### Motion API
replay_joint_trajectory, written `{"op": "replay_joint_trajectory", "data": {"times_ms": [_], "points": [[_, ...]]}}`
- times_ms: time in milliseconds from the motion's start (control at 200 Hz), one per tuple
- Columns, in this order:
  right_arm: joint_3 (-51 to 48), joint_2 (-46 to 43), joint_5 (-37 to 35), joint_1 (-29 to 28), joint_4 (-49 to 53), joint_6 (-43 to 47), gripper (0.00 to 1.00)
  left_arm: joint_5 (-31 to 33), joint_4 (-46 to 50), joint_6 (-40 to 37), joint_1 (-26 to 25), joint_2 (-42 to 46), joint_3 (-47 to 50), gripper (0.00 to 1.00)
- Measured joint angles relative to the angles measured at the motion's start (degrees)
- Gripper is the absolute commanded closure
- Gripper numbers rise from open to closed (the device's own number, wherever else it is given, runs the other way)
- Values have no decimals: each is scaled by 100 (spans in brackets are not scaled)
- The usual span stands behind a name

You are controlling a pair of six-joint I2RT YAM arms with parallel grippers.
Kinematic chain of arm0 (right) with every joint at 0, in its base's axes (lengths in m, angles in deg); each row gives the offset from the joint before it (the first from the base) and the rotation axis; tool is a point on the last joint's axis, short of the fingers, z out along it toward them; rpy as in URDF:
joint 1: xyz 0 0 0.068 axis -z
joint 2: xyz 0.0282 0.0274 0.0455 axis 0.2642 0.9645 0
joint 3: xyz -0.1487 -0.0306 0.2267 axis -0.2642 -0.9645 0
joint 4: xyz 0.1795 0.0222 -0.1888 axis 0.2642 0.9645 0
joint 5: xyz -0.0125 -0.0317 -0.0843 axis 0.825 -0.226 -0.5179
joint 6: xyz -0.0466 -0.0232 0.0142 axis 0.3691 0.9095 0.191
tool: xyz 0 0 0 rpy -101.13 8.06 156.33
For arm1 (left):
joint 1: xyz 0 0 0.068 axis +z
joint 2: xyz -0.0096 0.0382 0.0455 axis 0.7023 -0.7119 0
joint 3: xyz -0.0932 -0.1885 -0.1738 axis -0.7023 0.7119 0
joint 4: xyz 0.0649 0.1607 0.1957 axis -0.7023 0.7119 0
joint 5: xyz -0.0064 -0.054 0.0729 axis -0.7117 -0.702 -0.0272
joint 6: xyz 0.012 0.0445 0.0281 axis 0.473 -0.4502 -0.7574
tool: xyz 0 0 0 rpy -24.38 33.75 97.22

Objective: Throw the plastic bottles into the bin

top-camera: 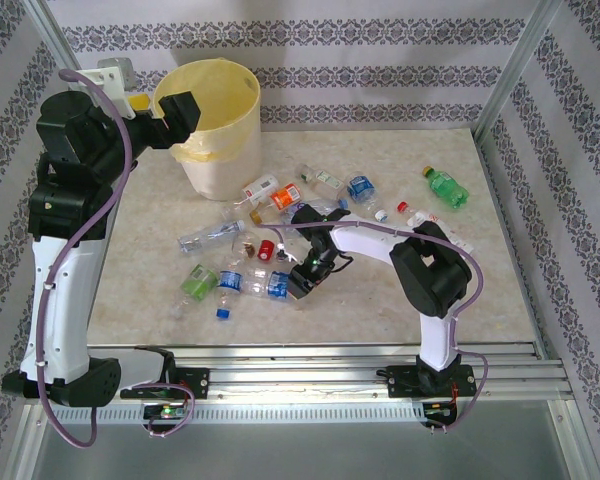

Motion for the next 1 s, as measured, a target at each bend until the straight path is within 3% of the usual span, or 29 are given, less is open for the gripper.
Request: {"op": "replay_joint_trajectory", "data": {"times_ms": [100,440,999], "points": [[-96,0,7,-7,-52,-13,67,-11,2,2,0,0,15,0],[-492,-354,42,-85,-33,-72,81,-46,-7,22,0,0,153,0],[-787,-1880,-219,-107,138,-466,87,-286,-490,581,-118,87,911,0]]}}
